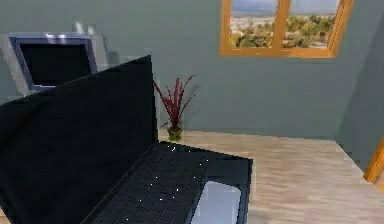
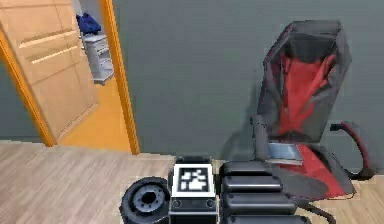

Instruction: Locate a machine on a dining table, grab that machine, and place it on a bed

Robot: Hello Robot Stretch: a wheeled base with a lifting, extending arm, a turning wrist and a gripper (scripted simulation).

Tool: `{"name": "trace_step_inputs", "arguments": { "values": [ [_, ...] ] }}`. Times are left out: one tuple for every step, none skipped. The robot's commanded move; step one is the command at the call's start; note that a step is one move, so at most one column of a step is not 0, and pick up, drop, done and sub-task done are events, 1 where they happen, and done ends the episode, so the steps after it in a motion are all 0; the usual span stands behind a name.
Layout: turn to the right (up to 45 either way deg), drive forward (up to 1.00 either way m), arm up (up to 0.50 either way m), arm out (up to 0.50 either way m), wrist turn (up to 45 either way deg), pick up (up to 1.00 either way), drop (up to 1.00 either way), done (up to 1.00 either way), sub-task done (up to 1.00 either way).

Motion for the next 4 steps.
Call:
{"name": "trace_step_inputs", "arguments": {
  "values": [
    [45.0,0.00,0.00,0.00,0.0,0.00,0.00,0.00,0.00],
    [6.0,0.00,0.00,0.00,0.0,0.00,0.00,0.00,0.00],
    [0.0,1.00,0.00,0.00,0.0,0.00,0.00,0.00,0.00],
    [6.0,0.00,0.00,0.00,0.0,0.00,0.00,0.00,0.00]
  ]
}}
